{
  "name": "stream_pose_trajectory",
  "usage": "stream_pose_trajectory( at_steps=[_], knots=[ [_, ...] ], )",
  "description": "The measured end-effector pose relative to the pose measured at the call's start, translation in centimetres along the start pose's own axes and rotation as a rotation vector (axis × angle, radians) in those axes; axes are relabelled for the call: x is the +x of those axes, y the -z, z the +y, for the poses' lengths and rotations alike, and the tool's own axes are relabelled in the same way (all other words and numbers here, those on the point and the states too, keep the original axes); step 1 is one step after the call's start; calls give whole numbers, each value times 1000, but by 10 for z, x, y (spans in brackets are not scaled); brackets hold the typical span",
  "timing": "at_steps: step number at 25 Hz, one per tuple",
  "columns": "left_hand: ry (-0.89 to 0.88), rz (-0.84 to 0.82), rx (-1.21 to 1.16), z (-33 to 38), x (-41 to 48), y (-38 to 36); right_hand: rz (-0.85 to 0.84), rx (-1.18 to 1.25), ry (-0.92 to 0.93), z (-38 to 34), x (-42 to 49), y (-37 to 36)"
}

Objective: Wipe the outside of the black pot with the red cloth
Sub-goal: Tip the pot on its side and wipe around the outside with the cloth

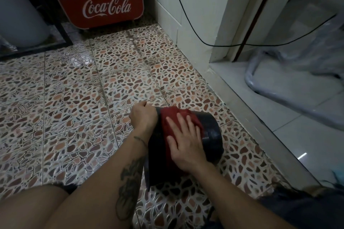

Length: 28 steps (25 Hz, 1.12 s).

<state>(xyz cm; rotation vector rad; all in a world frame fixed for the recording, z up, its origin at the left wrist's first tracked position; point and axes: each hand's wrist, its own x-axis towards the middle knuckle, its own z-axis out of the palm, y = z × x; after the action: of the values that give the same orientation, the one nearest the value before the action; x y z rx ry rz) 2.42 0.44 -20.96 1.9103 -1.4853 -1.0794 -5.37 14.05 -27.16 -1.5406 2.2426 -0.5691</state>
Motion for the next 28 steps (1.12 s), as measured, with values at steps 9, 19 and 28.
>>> stream_pose_trajectory(
  at_steps=[9,19,28],
  knots=[
    [-621,-104,287,-60,-26,9,-37,-84,-287,50,41,14],
    [-508,-155,-11,-54,-1,9,-75,41,-2,-26,49,5],
    [-274,-201,-349,-52,2,-4,-108,-8,-200,-25,68,4]
  ],
)
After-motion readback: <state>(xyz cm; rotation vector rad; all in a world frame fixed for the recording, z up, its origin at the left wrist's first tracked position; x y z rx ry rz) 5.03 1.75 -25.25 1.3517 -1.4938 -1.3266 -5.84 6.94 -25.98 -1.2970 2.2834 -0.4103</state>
